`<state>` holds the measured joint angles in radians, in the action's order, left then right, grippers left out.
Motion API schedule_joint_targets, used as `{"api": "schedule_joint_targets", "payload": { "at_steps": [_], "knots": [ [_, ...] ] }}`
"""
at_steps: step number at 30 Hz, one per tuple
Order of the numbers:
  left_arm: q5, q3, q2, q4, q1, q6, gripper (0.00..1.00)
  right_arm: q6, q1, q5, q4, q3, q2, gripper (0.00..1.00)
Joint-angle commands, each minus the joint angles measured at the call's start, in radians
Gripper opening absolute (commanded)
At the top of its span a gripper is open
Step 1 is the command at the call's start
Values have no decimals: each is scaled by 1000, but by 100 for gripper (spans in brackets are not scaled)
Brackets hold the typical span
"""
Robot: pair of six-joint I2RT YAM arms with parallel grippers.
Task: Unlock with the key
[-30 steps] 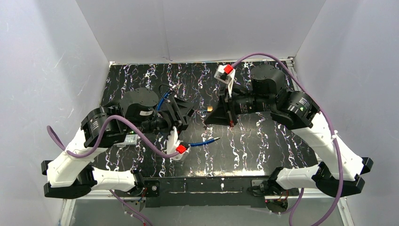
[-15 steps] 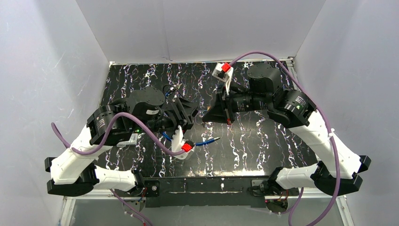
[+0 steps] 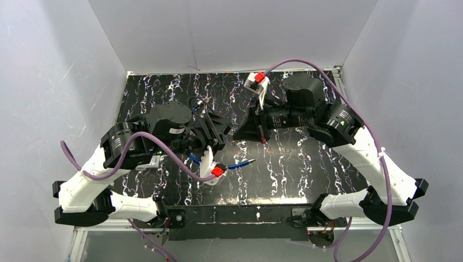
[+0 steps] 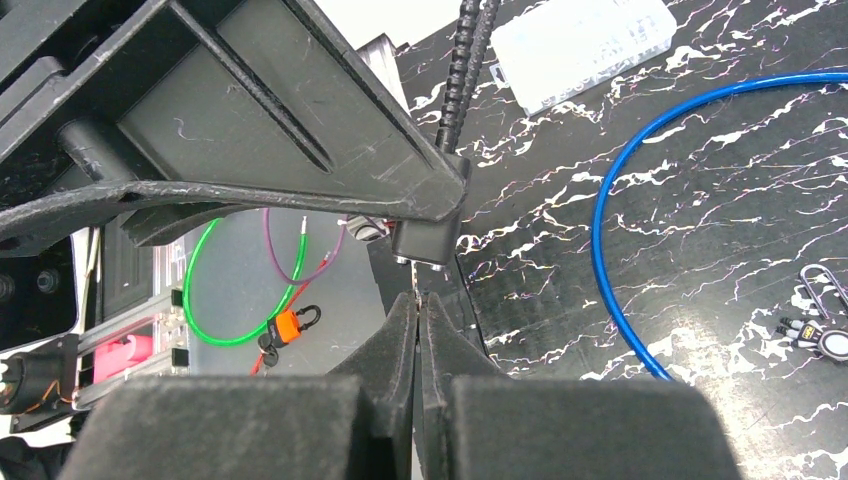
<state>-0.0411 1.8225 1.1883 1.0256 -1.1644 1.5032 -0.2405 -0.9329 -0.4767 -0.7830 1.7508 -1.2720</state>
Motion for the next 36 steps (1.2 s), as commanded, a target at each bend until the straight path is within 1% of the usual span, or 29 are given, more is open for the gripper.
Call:
{"api": "schedule_joint_targets", "payload": {
  "at_steps": [1,9,25,30,36],
  "knots": [
    [1,10,-25,-16,-24,5,0,2,-7,16,53,5,-5,1],
    [18,-6,-27,-7,-50,15,0,12,-6,28,65,-17,15,1],
    [27,-21,-20,-6,-57,16,0,13,-7,17,50,2,44,1],
    [66,-14,-18,17,-57,17,0,13,-7,8,48,5,43,1],
    [92,-20,-22,18,-56,14,0,14,-7,16,44,-29,71,1]
  ]
}}
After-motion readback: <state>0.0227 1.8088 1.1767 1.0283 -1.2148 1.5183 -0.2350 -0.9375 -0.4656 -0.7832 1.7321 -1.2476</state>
